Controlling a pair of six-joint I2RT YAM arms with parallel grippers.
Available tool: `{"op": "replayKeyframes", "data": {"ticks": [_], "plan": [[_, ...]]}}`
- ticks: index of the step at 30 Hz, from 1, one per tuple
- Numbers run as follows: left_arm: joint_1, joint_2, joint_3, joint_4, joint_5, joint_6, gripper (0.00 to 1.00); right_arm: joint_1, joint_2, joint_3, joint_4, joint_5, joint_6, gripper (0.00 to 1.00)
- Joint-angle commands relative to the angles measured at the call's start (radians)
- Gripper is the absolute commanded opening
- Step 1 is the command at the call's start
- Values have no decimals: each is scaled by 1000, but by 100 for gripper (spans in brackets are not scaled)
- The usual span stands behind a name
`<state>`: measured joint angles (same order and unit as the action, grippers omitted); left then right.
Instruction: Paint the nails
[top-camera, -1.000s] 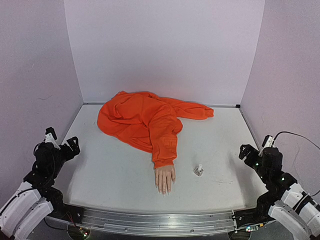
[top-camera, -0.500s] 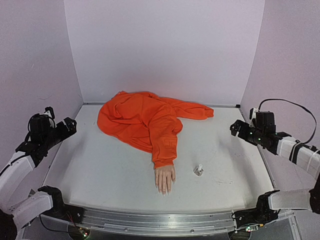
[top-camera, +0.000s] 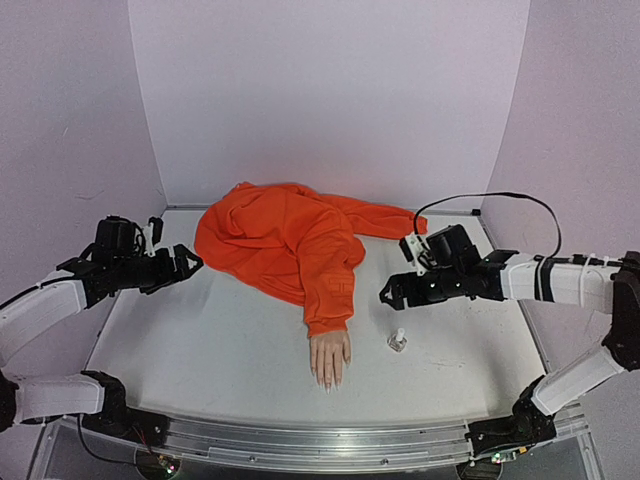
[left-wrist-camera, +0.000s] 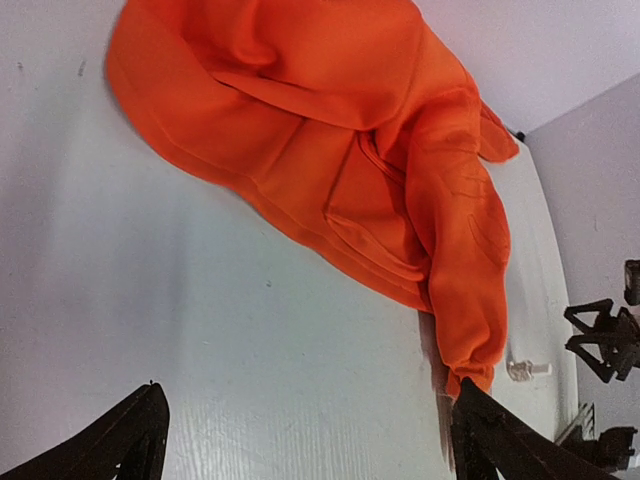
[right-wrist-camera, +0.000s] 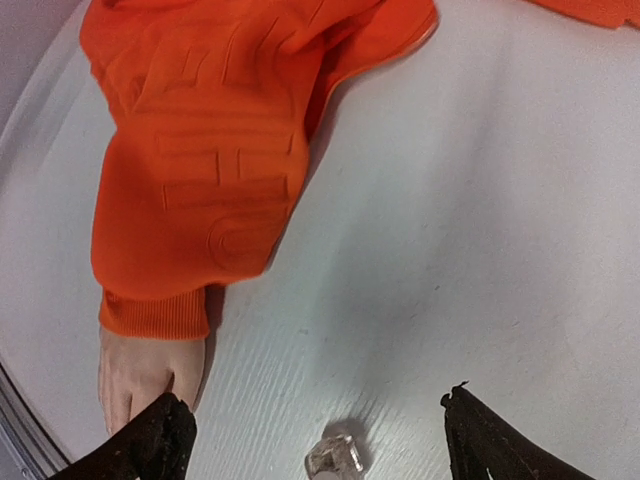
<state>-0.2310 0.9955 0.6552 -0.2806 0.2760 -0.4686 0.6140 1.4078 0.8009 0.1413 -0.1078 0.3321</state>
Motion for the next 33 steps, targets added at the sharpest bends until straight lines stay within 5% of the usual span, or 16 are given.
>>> {"op": "replayKeyframes", "data": {"ticks": [1,13,33], "plan": [[-69,30,67,24,41,10,100,94,30,27,-108,34,6,84],[-127,61,82,49,62,-9,99,195,94,-2,-198,211,109,52],[-190,80,95,52,62,-34,99,230,55,-51,-182,267,162,28]]}}
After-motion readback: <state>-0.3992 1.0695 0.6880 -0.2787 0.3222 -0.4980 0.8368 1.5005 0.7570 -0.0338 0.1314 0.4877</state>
